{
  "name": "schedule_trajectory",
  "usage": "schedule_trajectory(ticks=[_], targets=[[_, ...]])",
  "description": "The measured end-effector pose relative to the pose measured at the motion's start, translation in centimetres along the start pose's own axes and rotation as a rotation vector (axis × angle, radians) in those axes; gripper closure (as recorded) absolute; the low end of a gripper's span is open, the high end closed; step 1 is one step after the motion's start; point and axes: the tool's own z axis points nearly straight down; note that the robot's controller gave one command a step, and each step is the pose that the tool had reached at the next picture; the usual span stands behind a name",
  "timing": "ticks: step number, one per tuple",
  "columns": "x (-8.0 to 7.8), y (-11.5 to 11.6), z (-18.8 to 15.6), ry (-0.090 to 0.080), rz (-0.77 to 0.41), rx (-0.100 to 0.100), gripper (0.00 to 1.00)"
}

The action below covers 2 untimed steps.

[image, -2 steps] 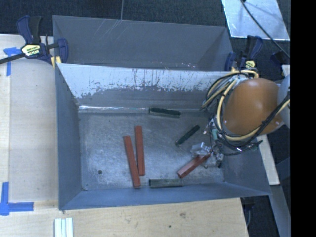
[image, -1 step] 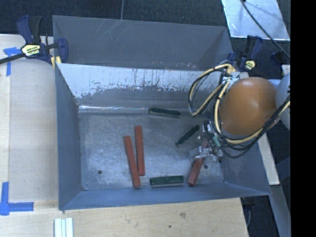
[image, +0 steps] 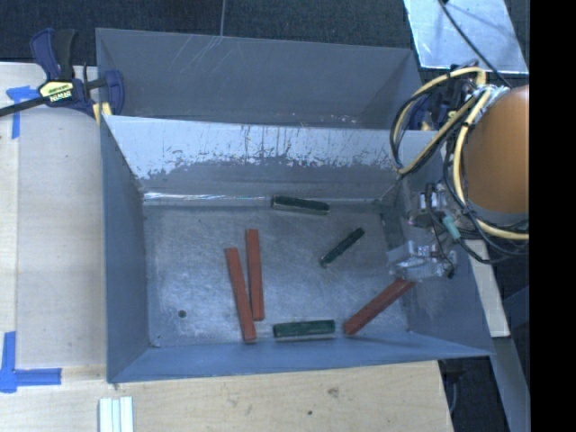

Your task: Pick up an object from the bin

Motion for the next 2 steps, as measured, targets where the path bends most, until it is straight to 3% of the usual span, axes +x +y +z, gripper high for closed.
schedule_trajectory(ticks=[1,2], targets=[[-7.9,2.0,5.0,-0.003,-0.202,-0.012,1.00],[-4.5,1.7,9.3,0.000,-0.203,-0.013,1.00]])
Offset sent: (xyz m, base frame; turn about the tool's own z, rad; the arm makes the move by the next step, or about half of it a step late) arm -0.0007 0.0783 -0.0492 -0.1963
